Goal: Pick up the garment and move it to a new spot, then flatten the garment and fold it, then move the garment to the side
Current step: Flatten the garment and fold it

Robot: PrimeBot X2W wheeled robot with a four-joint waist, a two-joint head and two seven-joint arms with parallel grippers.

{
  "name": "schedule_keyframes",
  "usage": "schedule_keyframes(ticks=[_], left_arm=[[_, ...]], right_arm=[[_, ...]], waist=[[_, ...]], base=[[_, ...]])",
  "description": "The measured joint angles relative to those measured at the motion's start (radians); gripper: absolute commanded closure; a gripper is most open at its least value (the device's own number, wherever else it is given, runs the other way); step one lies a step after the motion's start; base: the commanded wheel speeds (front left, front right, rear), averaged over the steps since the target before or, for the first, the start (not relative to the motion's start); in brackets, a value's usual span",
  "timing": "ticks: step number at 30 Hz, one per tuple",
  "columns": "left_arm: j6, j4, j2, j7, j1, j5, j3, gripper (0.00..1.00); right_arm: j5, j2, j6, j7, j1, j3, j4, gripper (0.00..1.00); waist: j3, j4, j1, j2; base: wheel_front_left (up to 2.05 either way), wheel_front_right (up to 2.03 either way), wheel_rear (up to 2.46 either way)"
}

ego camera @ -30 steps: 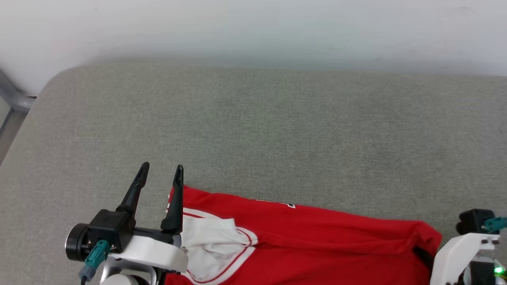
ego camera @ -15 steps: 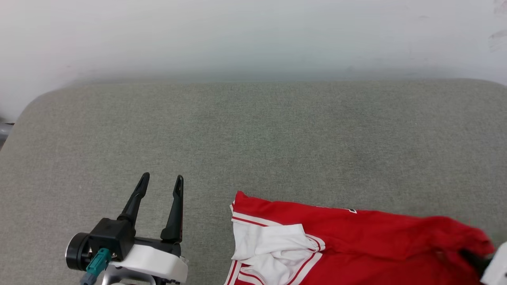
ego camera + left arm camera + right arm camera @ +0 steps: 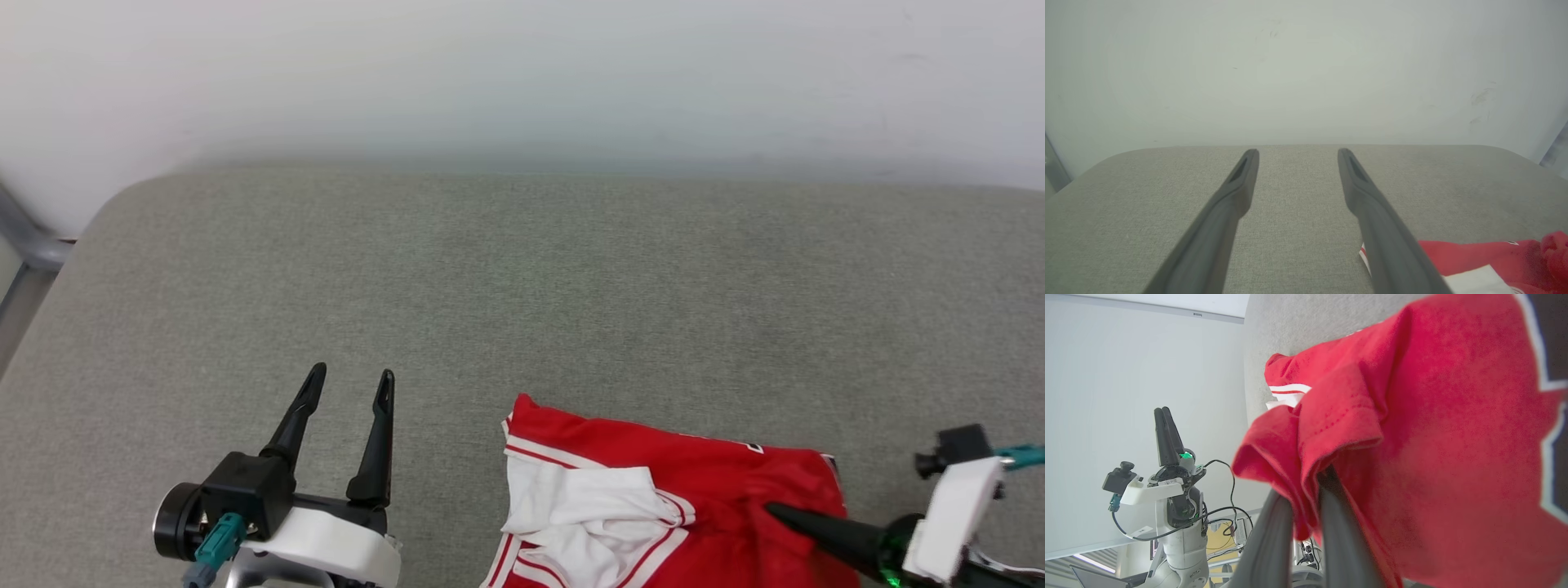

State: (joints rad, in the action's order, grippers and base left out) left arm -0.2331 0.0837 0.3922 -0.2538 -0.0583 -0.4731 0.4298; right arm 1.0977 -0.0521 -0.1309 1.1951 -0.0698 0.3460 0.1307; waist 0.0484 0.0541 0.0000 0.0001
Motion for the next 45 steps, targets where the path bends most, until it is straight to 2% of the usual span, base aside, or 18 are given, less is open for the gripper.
schedule_keyframes(ticks=[11,18,19,20,21,25,30,34,38,43,45], left_arm=[[0.02,-0.032,-0.024,0.003,-0.046,-0.007,0.016,0.0],[0.036,-0.05,-0.049,-0.003,-0.084,-0.006,0.012,0.0],[0.04,-0.054,-0.053,-0.004,-0.088,-0.006,0.011,0.0],[0.042,-0.058,-0.056,-0.005,-0.091,-0.005,0.011,0.0],[0.046,-0.063,-0.06,-0.005,-0.094,-0.005,0.009,0.0],[0.055,-0.078,-0.069,-0.006,-0.097,0.003,0.0,0.0],[0.063,-0.093,-0.076,-0.006,-0.097,0.01,-0.019,0.0],[0.066,-0.094,-0.08,-0.006,-0.096,0.021,-0.032,0.0],[0.065,-0.096,-0.08,-0.006,-0.084,0.027,-0.045,0.0],[0.054,-0.103,-0.078,-0.006,-0.062,0.029,-0.062,0.0],[0.048,-0.105,-0.079,-0.006,-0.051,0.029,-0.07,0.0]], right_arm=[[0.194,0.0,0.0,-0.181,-0.077,-0.364,0.067,1.0],[0.166,0.001,0.0,-0.335,-0.148,-0.516,0.152,1.0],[0.16,0.001,0.0,-0.351,-0.152,-0.53,0.165,0.9],[0.158,0.001,0.0,-0.367,-0.155,-0.541,0.176,0.2],[0.16,0.001,0.0,-0.379,-0.157,-0.551,0.184,0.0],[0.175,0.001,0.0,-0.413,-0.164,-0.588,0.193,0.0],[0.122,0.001,0.0,-0.489,-0.171,-0.632,0.121,0.0],[0.006,-0.024,0.0,-0.628,-0.168,-0.671,0.034,0.0],[-0.136,-0.058,0.0,-0.804,-0.157,-0.659,-0.01,0.0],[-0.385,-0.111,0.0,-0.999,-0.133,-0.566,-0.014,0.0],[-0.477,-0.111,0.0,-1.062,-0.108,-0.502,-0.014,0.0]], waist=[[0.034,0.068,0.0,0.0],[0.088,0.093,0.0,0.0],[0.095,0.096,0.0001,-0.0001],[0.102,0.099,0.0,0.0],[0.108,0.102,0.0001,0.0],[0.119,0.106,0.0001,0.0],[0.109,0.094,0.0001,0.0],[0.097,0.078,0.0,0.0],[0.083,0.056,0.0,0.0],[0.061,0.023,0.0001,0.0],[0.052,0.01,0.0,0.0]], base=[[0.0,0.0,0.0],[0.0,0.0,0.0],[0.0,0.0,0.0],[0.0,0.0,0.0],[0.0,0.0,0.0],[0.0,0.0,0.0],[0.0,0.0,0.0],[0.0,0.0,0.0],[0.0,0.0,0.0],[0.0,0.0,0.0],[0.0,0.0,0.0]])
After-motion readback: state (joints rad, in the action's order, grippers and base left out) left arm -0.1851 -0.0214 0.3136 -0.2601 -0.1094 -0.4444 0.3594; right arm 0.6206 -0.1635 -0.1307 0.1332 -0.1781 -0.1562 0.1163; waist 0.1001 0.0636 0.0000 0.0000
